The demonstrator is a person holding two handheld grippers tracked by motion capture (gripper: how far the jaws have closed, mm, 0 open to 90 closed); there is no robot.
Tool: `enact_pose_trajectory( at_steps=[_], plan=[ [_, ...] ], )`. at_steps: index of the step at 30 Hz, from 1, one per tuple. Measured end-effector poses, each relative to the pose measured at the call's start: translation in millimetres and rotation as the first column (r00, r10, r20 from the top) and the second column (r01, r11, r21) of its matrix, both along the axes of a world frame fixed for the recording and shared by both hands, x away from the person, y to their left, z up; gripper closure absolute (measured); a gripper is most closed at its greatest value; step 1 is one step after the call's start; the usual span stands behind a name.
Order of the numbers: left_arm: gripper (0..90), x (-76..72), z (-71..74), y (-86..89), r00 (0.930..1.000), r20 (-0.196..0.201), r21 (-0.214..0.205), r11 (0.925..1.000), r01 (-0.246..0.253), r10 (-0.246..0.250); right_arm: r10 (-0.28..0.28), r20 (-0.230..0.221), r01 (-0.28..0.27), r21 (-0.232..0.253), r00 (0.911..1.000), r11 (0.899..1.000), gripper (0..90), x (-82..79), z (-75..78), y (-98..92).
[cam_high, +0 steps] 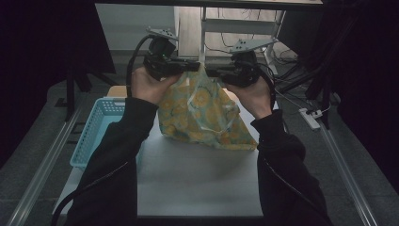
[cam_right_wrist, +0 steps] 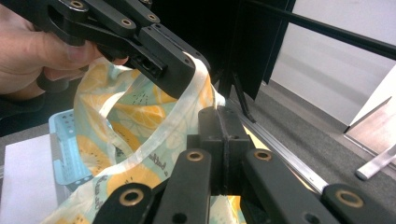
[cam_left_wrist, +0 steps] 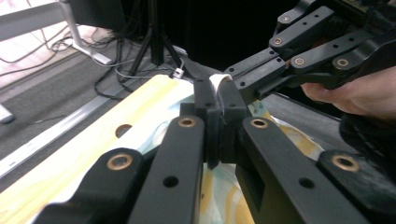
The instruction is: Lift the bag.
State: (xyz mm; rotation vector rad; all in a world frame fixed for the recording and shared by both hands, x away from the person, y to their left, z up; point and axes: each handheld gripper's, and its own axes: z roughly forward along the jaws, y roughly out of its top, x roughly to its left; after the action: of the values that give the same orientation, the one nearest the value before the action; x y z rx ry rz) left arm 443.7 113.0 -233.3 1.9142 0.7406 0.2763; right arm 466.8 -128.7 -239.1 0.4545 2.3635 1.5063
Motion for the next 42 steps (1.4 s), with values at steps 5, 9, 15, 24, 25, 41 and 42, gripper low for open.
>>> enact_pose_trajectory(
  at_steps=[5,9,15,24,25,41,42],
  plan=[
    [88.3,3.4,-9.1,-3.8,1.0000,0.005,0.024,0.9997,-0.004,0.004,-0.020,-0.008,0.020,-0.013,0.9998,1.000,90.0,5.2,-9.6,-0.5],
    [87.6,8.0,-18.0,-3.7,0.9998,-0.014,0.021,0.9997,-0.013,0.014,-0.036,-0.029,0.035,-0.019,0.9990,0.999,89.8,9.8,-18.5,-1.5],
    [85.7,12.2,-25.3,-3.8,0.9996,-0.022,0.027,0.9995,-0.016,0.017,-0.036,-0.041,0.035,-0.026,0.9985,0.999,89.2,13.4,-25.7,0.5],
    [69.7,14.8,-35.8,0.0,0.9990,-0.024,0.028,0.9990,-0.036,0.036,-0.048,-0.054,0.047,-0.015,0.9974,0.999,78.4,15.7,-32.3,1.4],
    [67.4,15.0,-37.1,1.0,0.9990,-0.023,0.028,0.9989,-0.037,0.038,-0.051,-0.056,0.050,-0.017,0.9972,0.999,76.9,16.2,-33.5,1.1],
    [26.5,9.9,-66.5,21.0,0.9989,-0.007,0.041,0.9981,-0.046,0.047,-0.079,-0.093,0.078,-0.018,0.9925,0.997,48.0,14.0,-60.8,-11.5],
    [25.3,8.9,-69.1,21.1,0.9989,-0.003,0.051,0.9977,-0.046,0.046,-0.080,-0.094,0.078,-0.017,0.9924,0.997,45.7,13.3,-62.2,-11.6]
  ],
)
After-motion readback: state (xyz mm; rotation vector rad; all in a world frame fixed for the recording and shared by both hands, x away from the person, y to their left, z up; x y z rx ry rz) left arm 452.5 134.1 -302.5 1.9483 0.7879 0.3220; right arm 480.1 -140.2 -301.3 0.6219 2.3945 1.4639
